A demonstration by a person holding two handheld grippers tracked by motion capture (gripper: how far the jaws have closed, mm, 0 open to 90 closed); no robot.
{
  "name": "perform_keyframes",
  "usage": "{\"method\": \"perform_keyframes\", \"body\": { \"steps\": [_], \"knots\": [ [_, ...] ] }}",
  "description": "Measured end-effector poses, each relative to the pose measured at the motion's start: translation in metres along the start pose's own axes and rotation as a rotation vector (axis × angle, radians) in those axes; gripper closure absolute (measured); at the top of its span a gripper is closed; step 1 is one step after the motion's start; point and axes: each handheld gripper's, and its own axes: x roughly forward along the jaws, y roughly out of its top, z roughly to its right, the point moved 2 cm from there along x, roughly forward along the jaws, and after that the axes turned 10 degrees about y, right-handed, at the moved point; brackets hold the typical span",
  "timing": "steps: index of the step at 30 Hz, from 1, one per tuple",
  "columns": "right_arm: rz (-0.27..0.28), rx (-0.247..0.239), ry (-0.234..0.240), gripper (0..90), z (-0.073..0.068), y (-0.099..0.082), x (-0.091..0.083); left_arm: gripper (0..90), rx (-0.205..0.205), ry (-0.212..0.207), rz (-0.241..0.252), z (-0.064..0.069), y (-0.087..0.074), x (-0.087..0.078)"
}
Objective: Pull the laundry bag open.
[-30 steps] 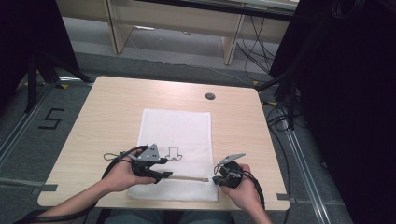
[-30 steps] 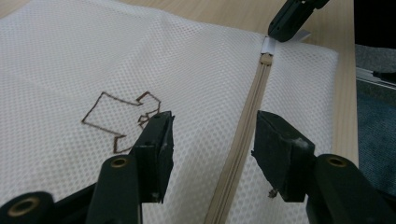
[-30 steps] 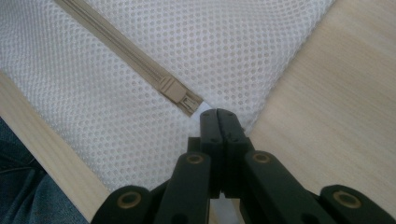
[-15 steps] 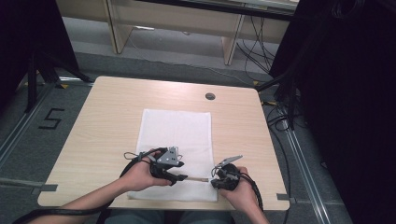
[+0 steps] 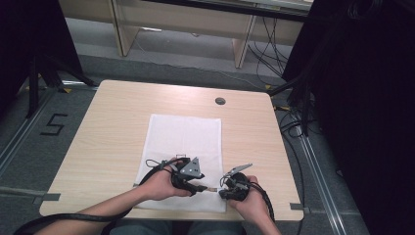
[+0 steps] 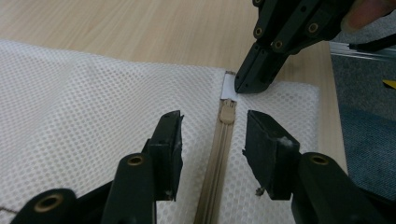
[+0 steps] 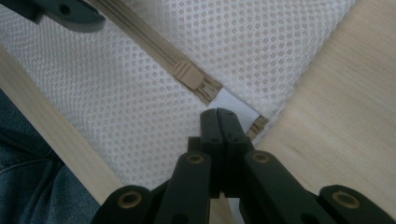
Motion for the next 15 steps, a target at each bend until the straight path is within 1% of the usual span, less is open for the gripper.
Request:
{"method": "perform_keyframes", "body": {
  "steps": [3, 6, 7, 8, 9, 10, 11, 12, 13, 14, 15],
  "knots": [
    [-0.006, 0.006, 0.01, 90.0, -0.002, 0.0, 0.0, 58.2, 0.007, -0.013, -0.011, 0.004, 0.0, 0.007],
    [-0.008, 0.007, 0.018, 90.0, -0.002, 0.001, 0.0, 60.7, 0.009, -0.022, -0.02, 0.005, 0.0, 0.009],
    [-0.009, 0.066, 0.025, 90.0, -0.006, 0.001, -0.004, 61.3, 0.01, -0.024, -0.024, 0.006, 0.0, 0.011],
    [0.027, 0.007, 0.013, 90.0, -0.001, 0.003, -0.005, 61.8, 0.01, -0.029, -0.027, 0.006, 0.0, 0.012],
    [0.033, 0.041, -0.008, 90.0, -0.001, 0.004, -0.01, 62.7, 0.009, -0.029, -0.025, 0.007, 0.001, 0.014],
    [0.081, 0.011, -0.02, 89.7, 0.004, 0.006, -0.013, 63.2, 0.021, -0.032, -0.029, 0.007, 0.001, 0.015],
    [0.081, 0.011, -0.02, 89.7, 0.004, 0.006, -0.013, 63.6, 0.021, -0.032, -0.029, 0.007, 0.001, 0.015],
    [0.104, 0.026, -0.042, 89.2, 0.008, 0.007, -0.016, 64.1, 0.031, -0.036, -0.032, 0.008, 0.002, 0.017],
    [0.105, 0.025, -0.042, 89.2, 0.012, 0.007, -0.016, 64.8, 0.013, -0.041, -0.038, 0.009, 0.002, 0.019],
    [0.092, 0.057, -0.037, 89.1, 0.013, 0.006, -0.015, 65.3, 0.033, -0.043, -0.036, 0.009, 0.002, 0.02],
    [0.089, 0.048, -0.036, 89.2, 0.015, 0.005, -0.014, 65.7, 0.017, -0.045, -0.041, 0.01, 0.002, 0.021]
  ]
}}
